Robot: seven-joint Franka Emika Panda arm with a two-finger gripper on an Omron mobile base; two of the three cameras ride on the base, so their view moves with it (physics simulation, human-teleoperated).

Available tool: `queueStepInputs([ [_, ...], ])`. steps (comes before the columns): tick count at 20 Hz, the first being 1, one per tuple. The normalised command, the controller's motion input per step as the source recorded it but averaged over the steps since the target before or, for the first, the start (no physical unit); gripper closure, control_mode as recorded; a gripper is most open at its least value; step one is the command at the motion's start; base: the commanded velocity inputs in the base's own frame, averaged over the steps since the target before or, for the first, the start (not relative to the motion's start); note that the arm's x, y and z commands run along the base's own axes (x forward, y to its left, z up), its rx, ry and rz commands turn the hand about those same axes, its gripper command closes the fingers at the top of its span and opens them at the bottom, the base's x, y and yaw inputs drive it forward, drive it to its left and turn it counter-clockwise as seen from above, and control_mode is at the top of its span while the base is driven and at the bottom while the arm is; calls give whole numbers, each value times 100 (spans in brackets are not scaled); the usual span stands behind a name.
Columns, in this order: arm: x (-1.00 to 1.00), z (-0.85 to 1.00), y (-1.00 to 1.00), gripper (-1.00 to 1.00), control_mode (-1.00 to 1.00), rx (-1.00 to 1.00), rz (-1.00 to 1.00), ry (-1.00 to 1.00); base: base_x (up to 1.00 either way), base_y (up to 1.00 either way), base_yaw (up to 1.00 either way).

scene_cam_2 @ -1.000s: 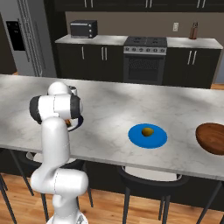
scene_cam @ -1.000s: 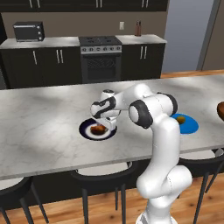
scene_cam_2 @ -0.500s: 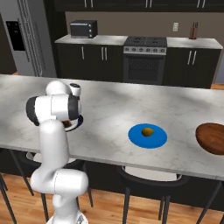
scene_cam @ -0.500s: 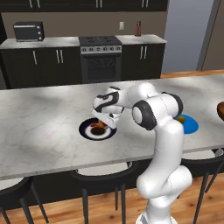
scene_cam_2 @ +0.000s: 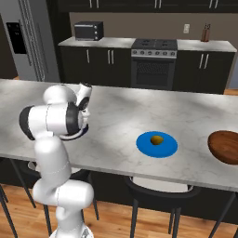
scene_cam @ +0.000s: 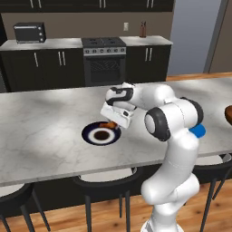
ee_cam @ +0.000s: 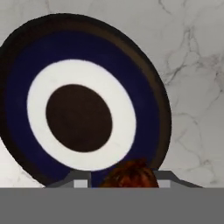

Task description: Pick the chicken drumstick and lemon from their plates and place them in the bowl. Then put the bowl in the fridge.

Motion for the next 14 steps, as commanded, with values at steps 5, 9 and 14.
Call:
queueStepInputs([
  [5,-46,37,-41,100,-100,-3,20,-1,0,0,0],
  [9,-44,29,-50,100,-100,-3,16,-10,0,0,0],
  [14,-45,14,-49,100,-100,0,1,-35,0,0,0],
])
